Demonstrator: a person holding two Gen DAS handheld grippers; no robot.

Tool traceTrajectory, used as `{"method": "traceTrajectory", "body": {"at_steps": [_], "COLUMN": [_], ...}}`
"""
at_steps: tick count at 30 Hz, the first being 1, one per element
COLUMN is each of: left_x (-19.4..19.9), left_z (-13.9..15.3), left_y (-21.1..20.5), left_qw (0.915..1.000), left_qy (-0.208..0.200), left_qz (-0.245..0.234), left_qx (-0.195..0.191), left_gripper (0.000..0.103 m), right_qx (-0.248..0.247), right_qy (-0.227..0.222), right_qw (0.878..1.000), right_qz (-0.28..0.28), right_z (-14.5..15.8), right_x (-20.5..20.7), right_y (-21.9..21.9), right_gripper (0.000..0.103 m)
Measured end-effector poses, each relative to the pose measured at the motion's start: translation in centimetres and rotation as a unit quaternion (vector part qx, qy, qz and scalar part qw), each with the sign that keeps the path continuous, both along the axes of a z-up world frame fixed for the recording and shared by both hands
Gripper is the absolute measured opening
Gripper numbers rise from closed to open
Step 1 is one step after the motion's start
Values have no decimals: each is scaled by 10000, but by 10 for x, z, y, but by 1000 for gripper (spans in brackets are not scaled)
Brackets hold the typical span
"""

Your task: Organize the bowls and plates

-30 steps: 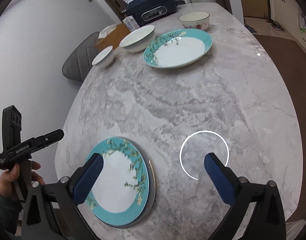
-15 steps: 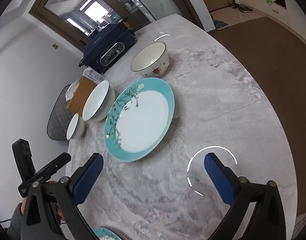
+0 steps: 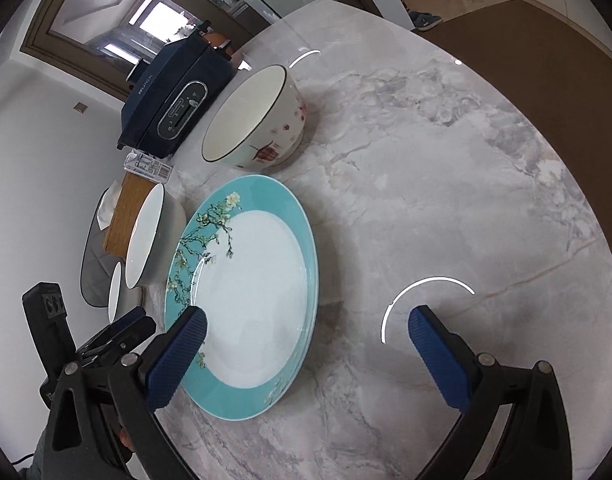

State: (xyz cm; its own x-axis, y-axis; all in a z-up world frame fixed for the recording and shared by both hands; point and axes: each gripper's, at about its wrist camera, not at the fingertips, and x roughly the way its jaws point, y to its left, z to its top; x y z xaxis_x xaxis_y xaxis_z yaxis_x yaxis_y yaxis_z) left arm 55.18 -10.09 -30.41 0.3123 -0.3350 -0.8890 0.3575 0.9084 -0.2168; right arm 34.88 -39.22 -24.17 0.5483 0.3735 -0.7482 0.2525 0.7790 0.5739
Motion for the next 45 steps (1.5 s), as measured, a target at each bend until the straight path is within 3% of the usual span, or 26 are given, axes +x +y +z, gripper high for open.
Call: {"method": "traceTrajectory", "body": {"at_steps": [3,7,10,12,13,15,17,18,19,21,22,31,45], "left_x": [12,20,21,24,25,26,27,28,28,28,27,19,-25], "left_z": [-8,-18,-25,-30,-31,-34,-35,-36,-36,-37,-36,-27,12], "left_y": [-3,-12,-15,-16,-18,-21,-24,-25,-24,-26,-28,-19,5], "left_qw": [9997,9991,9987,9982,9981,9978,9981,9978,9976,9972,9972,9972,9988], "left_qy": [190,377,487,557,579,612,577,616,655,699,698,720,429], "left_qz": [21,-140,-121,-94,-97,-123,-139,-122,-101,-123,-158,-3,156], "left_qx": [-161,-91,-112,-193,-199,-226,-189,-206,-209,-223,-234,-195,-185], "left_gripper": [101,84,76,72,64,54,44,30,23,19,14,12,11], "right_qx": [117,7,-114,-219,-259,-411,-586,-668,-744,-859,-859,-759,-877], "right_qy": [165,193,240,271,297,402,508,546,580,632,650,798,536], "right_qw": [9997,9994,9988,9982,9980,9969,9952,9943,9933,9913,9909,9908,9900], "right_qz": [127,301,409,483,503,535,596,628,666,772,803,781,963], "right_z": [-8,-7,-6,-6,-6,-6,-7,-7,-7,-8,-9,-9,22], "right_x": [11,22,28,30,31,33,36,37,39,40,41,40,22], "right_y": [-1,3,7,9,9,9,11,13,15,19,21,26,46], "right_gripper": [99,97,87,74,69,47,36,30,25,15,14,13,12]}}
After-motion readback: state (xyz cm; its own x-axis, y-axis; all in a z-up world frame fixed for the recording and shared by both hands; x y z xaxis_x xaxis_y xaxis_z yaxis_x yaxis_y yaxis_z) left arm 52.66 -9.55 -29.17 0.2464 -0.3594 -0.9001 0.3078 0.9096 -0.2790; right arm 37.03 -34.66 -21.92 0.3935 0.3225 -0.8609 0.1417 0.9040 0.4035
